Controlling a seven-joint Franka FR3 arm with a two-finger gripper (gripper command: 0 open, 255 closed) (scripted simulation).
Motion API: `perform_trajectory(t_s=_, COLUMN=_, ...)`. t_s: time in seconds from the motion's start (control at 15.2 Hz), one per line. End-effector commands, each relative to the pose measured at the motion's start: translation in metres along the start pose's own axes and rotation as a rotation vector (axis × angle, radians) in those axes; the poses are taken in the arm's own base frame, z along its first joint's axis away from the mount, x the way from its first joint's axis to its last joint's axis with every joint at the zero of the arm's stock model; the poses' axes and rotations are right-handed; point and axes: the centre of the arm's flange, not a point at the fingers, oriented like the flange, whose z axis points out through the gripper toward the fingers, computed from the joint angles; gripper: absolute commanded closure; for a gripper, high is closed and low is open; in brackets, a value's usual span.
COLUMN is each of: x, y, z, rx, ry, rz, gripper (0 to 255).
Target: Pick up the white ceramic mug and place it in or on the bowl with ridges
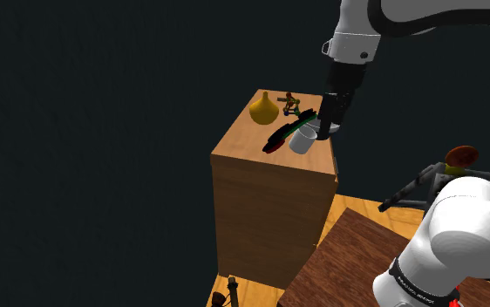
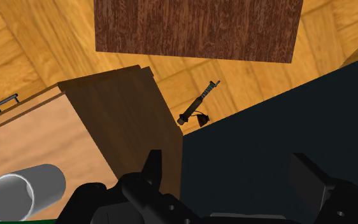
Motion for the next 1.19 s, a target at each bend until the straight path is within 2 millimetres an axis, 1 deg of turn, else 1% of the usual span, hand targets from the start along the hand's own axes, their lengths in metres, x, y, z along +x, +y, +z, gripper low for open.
perform_trajectory(t_s=0.0, x=0.0, y=0.0, z=0.0, rx=0.0, ry=0.0, rz=0.0, gripper=0)
perform_trajectory(t_s=1.12, x=0.086, y=0.169, z=0.108, rx=-0.021, ry=0.058, rz=-0.053, gripper=0)
